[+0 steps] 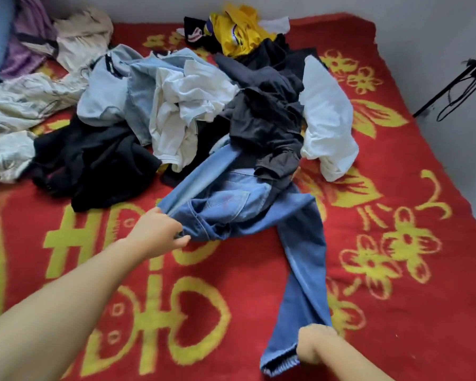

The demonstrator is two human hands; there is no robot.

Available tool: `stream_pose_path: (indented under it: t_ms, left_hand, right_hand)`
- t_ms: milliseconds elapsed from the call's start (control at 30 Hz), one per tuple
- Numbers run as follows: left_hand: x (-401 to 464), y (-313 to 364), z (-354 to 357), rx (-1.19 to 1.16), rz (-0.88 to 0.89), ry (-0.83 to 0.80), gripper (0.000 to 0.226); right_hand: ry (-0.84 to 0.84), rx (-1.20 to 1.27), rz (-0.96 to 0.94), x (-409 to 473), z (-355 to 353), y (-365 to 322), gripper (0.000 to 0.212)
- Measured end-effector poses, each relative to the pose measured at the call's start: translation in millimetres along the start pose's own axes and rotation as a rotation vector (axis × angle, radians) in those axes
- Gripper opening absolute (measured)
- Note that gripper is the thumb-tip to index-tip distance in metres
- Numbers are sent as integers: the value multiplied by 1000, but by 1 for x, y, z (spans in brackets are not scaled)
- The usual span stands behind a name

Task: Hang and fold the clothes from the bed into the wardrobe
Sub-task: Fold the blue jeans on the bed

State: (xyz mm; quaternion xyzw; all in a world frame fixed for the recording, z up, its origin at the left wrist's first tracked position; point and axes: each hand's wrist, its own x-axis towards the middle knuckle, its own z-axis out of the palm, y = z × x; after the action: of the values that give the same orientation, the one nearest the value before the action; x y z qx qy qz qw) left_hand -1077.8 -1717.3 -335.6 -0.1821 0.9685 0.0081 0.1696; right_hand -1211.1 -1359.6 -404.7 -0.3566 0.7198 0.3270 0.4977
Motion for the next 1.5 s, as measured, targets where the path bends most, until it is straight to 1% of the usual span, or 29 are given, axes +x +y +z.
stream_pose_path:
  t_ms: [100, 167, 333, 400, 467, 500, 567, 600, 633, 667, 700, 733, 800, 867, 900, 967, 1033, 1067, 1100, 1167, 1200, 1233, 1300, 1333, 1367, 1400, 1433, 1467, 1500]
  left_hand:
    - [-76, -18, 24, -97, 5, -9, 45]
    - [-133, -29, 48, -134, -17, -3, 58]
    - [-265, -56, 128, -99, -319, -451, 58]
    - [-287, -63, 133, -119, -334, -558, 58]
    - [-284, -63, 131, -219, -271, -598, 55]
    - [-277, -61, 128, -296, -240, -581, 51]
    - [-250, -52, 117, -419, -203, -401, 37]
    - [-233, -44, 110, -448, -201, -278, 29]
    - [-215, -35, 102, -482, -199, -176, 23]
    - [-196, -25, 95, -525, -188, -112, 20]
    - [-178, -16, 89, -562, -171, -85, 26]
    - [-161, -9, 83, -601, -149, -78, 35]
    - [-133, 0, 77, -704, -127, -86, 53]
    - [-117, 3, 75, -744, -53, -107, 64]
    - [-115, 3, 77, -700, 21, -130, 67]
    - [-117, -3, 86, -445, 199, -226, 64]
    - [-123, -10, 92, -237, 307, -320, 51]
    - [-125, -12, 93, -213, 330, -334, 42]
    - [-126, -11, 91, -196, 339, -338, 35]
    - [-124, -6, 80, -122, 311, -322, 28]
    - [-122, -3, 72, -86, 283, -307, 28]
    - [-122, -1, 62, -61, 248, -289, 27]
    - [-129, 2, 48, -51, 214, -201, 24]
    - [-138, 2, 42, -44, 228, -95, 21]
    - [-151, 1, 38, -1, 241, 36, 18]
    - [-166, 0, 37, 20, 244, 159, 21]
    - [-180, 0, 37, 3, 260, 262, 29]
    - [-193, 0, 38, -50, 275, 312, 34]
    - [-204, 0, 40, -100, 279, 348, 36]
  right_hand:
    - [-53, 1, 73, -18, 27, 11, 48]
    - [-47, -3, 97, -28, 34, 12, 48]
    - [58, -16, 18, -41, 16, -26, 42]
    - [118, 24, -94, -44, 0, -61, 37]
    - [287, 195, -235, -47, -19, -98, 28]
    - [424, 285, -295, -49, -32, -117, 23]
    - [754, 373, -387, -49, -60, -153, 19]
    - [870, 360, -409, -47, -75, -167, 27]
    - [913, 302, -403, -42, -88, -178, 41]
    - [868, 210, -366, -35, -100, -185, 56]
    - [768, 108, -297, -28, -110, -191, 67]
    - [675, 18, -232, -22, -118, -195, 69]
    - [553, -108, -199, -14, -127, -202, 53]
    - [504, -183, -307, -18, -126, -210, 33]
    - [522, -214, -393, -23, -123, -212, 27]
    - [587, -273, -535, -39, -117, -212, 22]
    - [580, -281, -598, -58, -114, -203, 12]
    - [524, -261, -593, -66, -114, -196, 14]
    - [431, -192, -557, -74, -116, -190, 23]
    - [253, 74, -429, -81, -125, -177, 35]
    - [252, 225, -357, -82, -128, -171, 36]
    - [331, 358, -272, -80, -132, -166, 34]
    - [642, 562, -28, -69, -131, -156, 32]
    - [700, 712, 86, -68, -127, -155, 49]
    - [598, 961, 153, -68, -123, -158, 68]
    - [378, 1289, 148, -70, -120, -166, 78]
    - [99, 1562, 82, -71, -120, -175, 80]
    - [-111, 1689, -1, -71, -121, -186, 74]
    - [-220, 1673, -98, -76, -124, -197, 65]
